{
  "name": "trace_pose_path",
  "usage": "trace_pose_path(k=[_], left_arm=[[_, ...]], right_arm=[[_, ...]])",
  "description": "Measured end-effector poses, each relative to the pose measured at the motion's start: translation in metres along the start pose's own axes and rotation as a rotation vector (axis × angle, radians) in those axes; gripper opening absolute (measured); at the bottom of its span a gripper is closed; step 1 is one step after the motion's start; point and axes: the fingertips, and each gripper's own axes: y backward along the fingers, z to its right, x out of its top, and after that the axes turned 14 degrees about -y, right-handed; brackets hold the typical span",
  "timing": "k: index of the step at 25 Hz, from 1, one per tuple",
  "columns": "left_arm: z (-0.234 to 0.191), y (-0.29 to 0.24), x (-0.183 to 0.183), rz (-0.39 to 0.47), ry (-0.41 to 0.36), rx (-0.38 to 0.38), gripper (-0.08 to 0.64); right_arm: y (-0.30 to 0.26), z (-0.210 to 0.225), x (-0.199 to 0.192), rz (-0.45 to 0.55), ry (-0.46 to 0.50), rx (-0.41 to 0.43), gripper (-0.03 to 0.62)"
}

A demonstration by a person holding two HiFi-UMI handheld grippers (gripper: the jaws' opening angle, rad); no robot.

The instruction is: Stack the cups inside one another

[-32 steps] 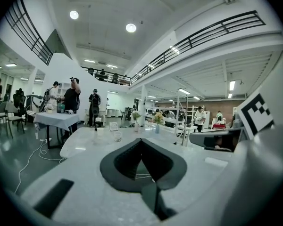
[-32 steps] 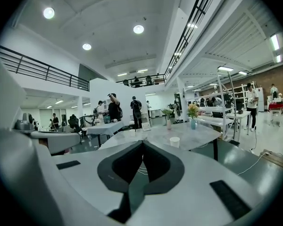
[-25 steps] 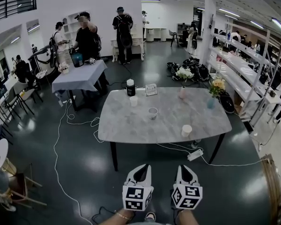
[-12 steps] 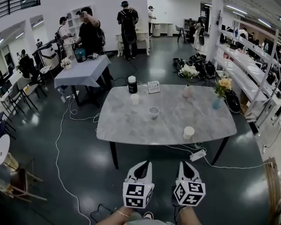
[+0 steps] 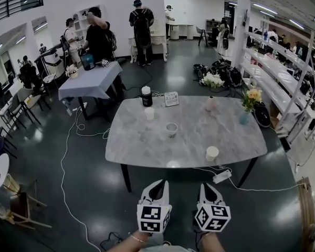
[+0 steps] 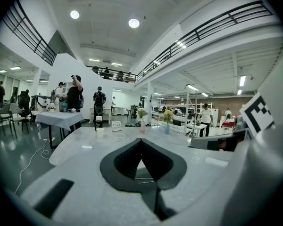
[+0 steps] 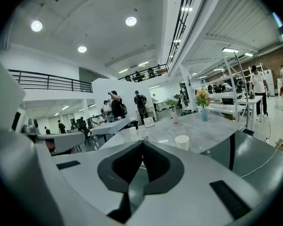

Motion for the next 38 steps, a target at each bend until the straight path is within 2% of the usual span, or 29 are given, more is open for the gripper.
trace_pose_path(k=[4, 11, 20, 28, 38], left_arm=[[-0.018, -0.034, 0.008, 0.029, -0.016, -0.005, -0.005], [-0.068, -0.103, 0.019, 0.051, 0.003, -0.008, -0.005], [-0.117, -0.181, 0.024, 0.024, 0.001, -0.049, -0.005], [-0.151, -0.237, 0.028, 0.037, 0.014, -0.071, -0.005], [-0.192, -0.287, -0.001, -0.02, 0.066, -0.11, -0.005]], right_arm=[[-0.035, 0.001, 0.016, 0.023, 0.004, -0.004, 0.008], [-0.112, -0.019, 0.052, 0.057, 0.058, 0.013, 0.008], [-0.198, -0.023, 0.08, 0.052, 0.049, -0.019, 0.008], [-0.257, -0.023, 0.092, 0.043, 0.065, -0.062, 0.008], [-0.322, -0.042, 0.093, -0.006, 0.115, -0.096, 0.008]])
